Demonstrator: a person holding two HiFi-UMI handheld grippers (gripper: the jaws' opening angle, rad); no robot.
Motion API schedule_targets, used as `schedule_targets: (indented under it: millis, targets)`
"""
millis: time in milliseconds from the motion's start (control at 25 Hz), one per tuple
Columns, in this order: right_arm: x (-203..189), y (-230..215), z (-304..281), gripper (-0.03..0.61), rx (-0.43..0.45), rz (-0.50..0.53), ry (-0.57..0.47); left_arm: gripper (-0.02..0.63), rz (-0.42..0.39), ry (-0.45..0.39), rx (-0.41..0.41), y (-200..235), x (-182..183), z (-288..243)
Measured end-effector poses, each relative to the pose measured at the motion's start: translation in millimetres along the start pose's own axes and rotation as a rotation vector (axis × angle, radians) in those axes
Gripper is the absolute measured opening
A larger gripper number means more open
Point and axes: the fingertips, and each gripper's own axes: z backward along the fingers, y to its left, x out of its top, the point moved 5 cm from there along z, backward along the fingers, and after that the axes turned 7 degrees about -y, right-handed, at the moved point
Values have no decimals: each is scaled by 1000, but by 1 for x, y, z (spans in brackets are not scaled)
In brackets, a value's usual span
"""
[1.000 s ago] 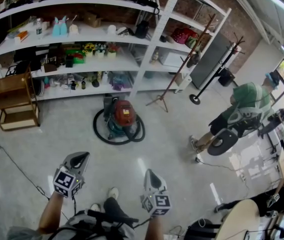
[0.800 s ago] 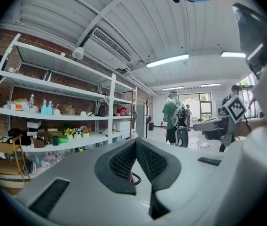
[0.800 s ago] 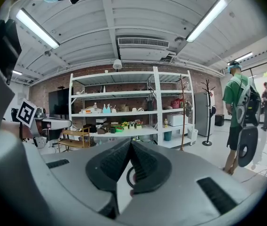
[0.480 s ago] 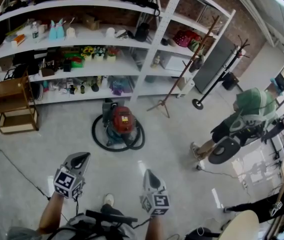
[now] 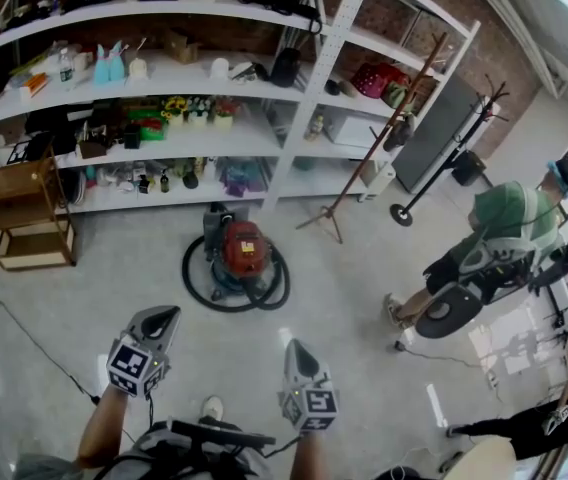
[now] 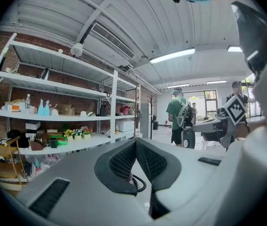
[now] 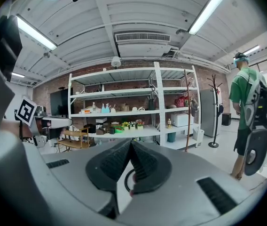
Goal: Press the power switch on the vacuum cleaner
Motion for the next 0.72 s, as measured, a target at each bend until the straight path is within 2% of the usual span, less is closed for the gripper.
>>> schedule_targets:
  millis: [440, 720]
  targets:
    - [-4, -42, -37, 9, 39, -6, 18, 8, -3, 3, 33, -4, 1, -52]
    - [-2, -55, -56, 9, 61, -21, 12, 8, -1, 9, 59, -2, -2, -69]
